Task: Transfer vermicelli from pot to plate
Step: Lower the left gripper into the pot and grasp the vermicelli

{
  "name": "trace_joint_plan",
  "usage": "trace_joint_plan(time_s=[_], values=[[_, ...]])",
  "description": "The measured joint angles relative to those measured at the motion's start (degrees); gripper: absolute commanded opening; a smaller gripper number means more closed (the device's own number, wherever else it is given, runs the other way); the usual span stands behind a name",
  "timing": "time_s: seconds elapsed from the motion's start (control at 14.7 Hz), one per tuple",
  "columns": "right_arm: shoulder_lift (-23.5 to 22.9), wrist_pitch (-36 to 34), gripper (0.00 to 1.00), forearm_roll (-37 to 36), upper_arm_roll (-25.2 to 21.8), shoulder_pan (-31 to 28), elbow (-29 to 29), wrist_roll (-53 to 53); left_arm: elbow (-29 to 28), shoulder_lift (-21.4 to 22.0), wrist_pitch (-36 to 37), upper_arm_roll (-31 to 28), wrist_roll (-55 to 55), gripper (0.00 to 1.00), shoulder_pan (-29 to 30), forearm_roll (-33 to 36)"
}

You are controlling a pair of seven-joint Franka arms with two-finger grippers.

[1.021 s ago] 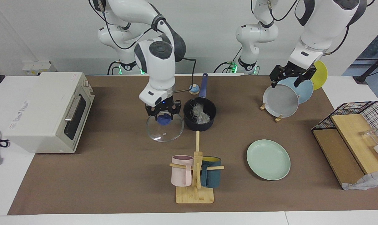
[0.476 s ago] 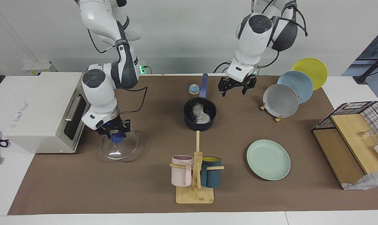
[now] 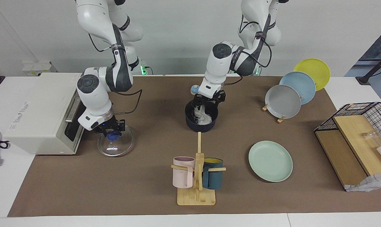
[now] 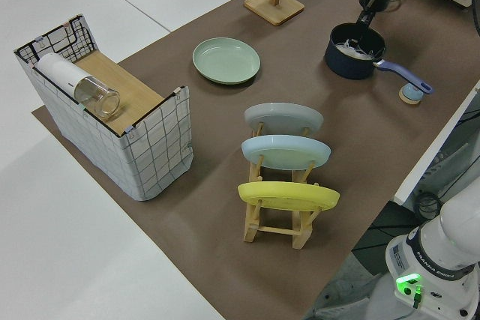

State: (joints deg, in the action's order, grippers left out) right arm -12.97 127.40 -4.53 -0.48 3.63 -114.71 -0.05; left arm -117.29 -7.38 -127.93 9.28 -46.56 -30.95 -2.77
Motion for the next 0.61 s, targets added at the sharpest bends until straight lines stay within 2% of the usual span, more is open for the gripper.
trace_joint_plan(time_s=[0.14, 0.27, 0.61], values=[[0.0, 0.5, 0.73, 0.0, 0.0, 0.0, -0.8, 0.0, -0.1, -1.0, -0.9, 0.0, -0.8, 1.00, -0.4, 0.0], [0.3, 1.4, 1.00, 0.0, 0.0, 0.0, -1.5, 0.0, -0.1, -1.6, -1.5, -0.1, -1.9, 1.00, -1.3, 0.0], [1.4, -0.4, 1.00, 0.0, 0.0, 0.0, 0.7, 0.0, -0.2, -4.7, -3.7, -0.1, -2.9, 1.00, -2.6, 0.0]])
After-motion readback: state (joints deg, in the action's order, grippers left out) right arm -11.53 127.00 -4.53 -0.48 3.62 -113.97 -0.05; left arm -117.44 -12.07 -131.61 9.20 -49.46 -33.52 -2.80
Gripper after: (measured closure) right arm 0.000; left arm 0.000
